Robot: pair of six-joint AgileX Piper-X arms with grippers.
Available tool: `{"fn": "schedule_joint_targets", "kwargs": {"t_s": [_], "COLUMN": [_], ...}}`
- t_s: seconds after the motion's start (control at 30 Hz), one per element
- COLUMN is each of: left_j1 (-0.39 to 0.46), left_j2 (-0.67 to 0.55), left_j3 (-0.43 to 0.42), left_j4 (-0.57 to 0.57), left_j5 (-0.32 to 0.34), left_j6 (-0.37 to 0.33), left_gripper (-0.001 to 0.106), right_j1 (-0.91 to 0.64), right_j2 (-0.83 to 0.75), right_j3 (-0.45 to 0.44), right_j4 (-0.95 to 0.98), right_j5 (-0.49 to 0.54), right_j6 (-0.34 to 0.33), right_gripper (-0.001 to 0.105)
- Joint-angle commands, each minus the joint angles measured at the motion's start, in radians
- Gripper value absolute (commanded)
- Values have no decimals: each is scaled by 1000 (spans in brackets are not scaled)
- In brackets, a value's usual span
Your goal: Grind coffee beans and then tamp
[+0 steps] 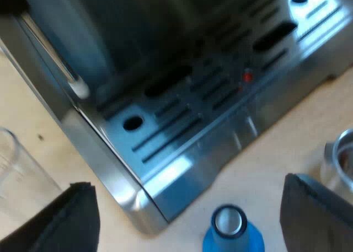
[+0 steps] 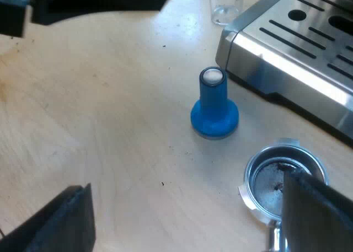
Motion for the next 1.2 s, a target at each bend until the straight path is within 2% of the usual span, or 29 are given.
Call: {"fn": "schedule_joint_targets", "kwargs": {"t_s": [0.03,0.37,0.47,0.53,0.67,0.77,0.9,1.07,1.2], "left_j1": [0,0,0,0,20,74,173,320,426], "left_j2": [-112,-150,-150,-150,-150,-150,-150,-150,-150], "left_j3": [-53,-249,-287,-313,-337,-346,-349,-349,-349], "left_j4": [65,108,108,108,108,108,110,110,128], "left_j5": [-11,-13,-19,-45,-70,-70,-40,0,58], "left_j6": [0,-4,-9,-9,-29,-33,-33,-99,-125], "left_gripper": [69,69,69,69,69,68,63,58,58], "right_j1": [-2,-39,-102,-166,-260,-331,-429,-564,-694], "right_j2": [-2,-2,-2,-2,-6,-26,-74,-148,-205], "right_j3": [-68,-185,-222,-255,-302,-325,-327,-327,-327], "right_j4": [60,68,82,101,142,160,170,224,277], "right_j5": [-2,-2,-8,-50,-90,-95,-96,-99,-110], "right_j6": [-7,-11,-36,-70,-79,-118,-132,-148,-198], "right_gripper": [71,71,71,71,71,71,71,71,71]}}
